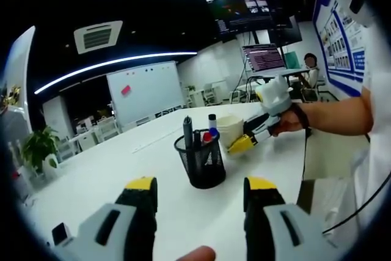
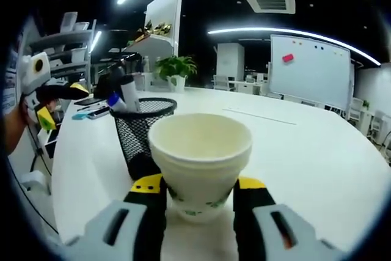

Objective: Place the scattered laser pointers and whiteboard markers into the pen holder and stack the scattered paper cups together

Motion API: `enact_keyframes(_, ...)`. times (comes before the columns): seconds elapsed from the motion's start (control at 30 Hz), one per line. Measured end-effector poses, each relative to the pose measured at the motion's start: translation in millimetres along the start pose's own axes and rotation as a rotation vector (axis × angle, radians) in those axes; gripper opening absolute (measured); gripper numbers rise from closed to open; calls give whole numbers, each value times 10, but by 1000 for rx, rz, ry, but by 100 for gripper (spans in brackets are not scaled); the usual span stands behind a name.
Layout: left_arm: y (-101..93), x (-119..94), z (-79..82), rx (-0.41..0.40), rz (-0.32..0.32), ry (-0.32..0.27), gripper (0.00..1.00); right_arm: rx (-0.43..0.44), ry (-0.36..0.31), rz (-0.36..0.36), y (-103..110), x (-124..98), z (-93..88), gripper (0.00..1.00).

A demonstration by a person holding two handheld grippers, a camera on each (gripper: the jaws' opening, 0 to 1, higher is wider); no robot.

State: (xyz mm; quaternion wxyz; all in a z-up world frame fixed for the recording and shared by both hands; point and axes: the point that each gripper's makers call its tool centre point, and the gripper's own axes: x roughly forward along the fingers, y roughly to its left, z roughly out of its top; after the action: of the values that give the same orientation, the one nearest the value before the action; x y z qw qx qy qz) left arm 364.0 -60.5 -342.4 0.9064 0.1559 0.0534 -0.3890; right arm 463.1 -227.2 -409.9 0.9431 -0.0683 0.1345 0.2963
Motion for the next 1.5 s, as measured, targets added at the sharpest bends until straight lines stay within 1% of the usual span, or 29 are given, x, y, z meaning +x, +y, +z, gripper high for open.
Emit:
enact_keyframes(0.27,-29,19,10,-1,-6,-2,57,24,11,17,-7,12,-32,44)
enact_keyframes(0.43,-18,22,13,-3,0,2,57,9,23,29,27,14,-66,43)
enact_keyframes(0.53,-20,18,11,-6,-1,3,57,19,37,27,21,16,-101,49)
enact_keyframes(0.63,-25,15,10,-5,-1,5,57,27,39,29,7,15,-112,51)
enact_keyframes(0.7,-26,13,8,-4,-1,6,57,28,43,34,23,8,-115,54)
enact_keyframes(0.8,-17,12,2,-10,3,12,57,13,41,42,40,9,-127,55)
enact_keyframes(0.9,-32,9,32,-20,-5,4,57,16,40,45,52,3,-127,58)
enact_keyframes(1.1,-31,26,31,-14,-5,8,57,13,57,42,36,-12,-161,60)
enact_keyframes(1.27,-25,33,19,-12,-4,11,57,3,58,37,24,-56,-174,60)
enact_keyframes(1.5,-6,28,2,-9,0,18,57,4,63,51,25,-74,-181,62)
